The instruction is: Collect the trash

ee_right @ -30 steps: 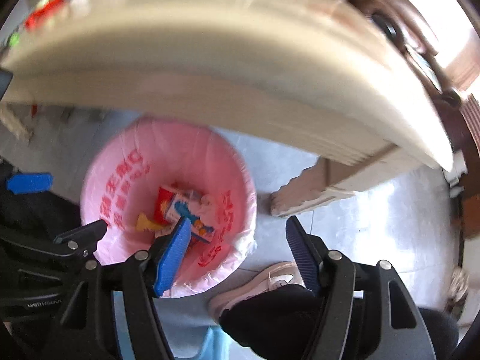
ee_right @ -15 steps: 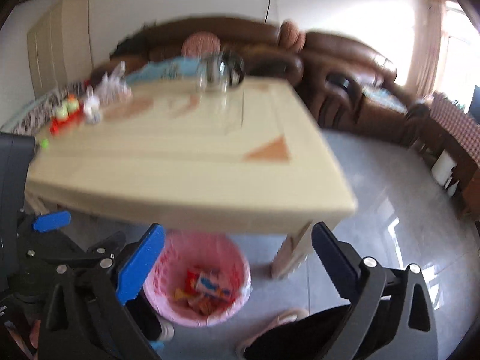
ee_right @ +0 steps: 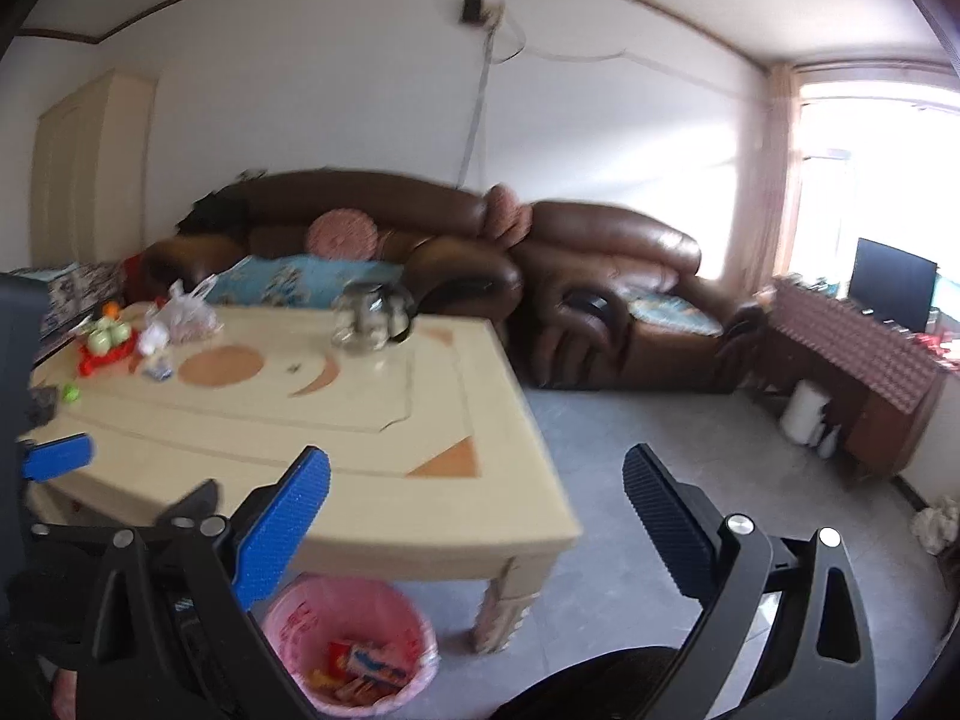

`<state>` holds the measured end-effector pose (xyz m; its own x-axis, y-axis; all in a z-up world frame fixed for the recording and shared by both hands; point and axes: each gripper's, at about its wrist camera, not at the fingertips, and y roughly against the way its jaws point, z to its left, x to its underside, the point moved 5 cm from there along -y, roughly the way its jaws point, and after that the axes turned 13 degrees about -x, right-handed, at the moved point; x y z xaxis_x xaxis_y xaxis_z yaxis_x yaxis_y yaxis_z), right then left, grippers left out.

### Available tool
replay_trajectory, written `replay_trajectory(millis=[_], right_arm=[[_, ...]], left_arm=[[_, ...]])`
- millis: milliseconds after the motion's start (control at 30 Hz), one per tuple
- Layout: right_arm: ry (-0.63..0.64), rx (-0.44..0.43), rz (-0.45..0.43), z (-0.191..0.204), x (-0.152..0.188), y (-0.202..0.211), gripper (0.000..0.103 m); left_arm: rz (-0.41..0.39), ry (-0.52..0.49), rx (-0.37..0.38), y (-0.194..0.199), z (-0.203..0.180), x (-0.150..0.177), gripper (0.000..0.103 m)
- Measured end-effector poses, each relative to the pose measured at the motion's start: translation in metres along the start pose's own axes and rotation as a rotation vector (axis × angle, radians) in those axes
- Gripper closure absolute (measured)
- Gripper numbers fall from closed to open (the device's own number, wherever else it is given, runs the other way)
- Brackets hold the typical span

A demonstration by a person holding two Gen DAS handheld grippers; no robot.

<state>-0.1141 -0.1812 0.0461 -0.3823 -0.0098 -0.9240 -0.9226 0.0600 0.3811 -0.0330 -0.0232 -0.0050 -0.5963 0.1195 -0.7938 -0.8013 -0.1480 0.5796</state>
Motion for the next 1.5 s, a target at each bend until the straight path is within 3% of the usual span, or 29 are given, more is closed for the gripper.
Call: replay_trajectory(millis=[400,1500], right_arm=[[-0.015,-0.012,-0.042,0.004,-0.007,0.042,0.007],[-0.034,-0.02,-0.051,0.003,-0.006,0.05,0.007]], left_arm=[[-0.049,0.057,-0.01,0.037,0.014,-0.009,0.006],[-0.07,0.073,-0.034,0.047,0.02,-0.011,0.006]])
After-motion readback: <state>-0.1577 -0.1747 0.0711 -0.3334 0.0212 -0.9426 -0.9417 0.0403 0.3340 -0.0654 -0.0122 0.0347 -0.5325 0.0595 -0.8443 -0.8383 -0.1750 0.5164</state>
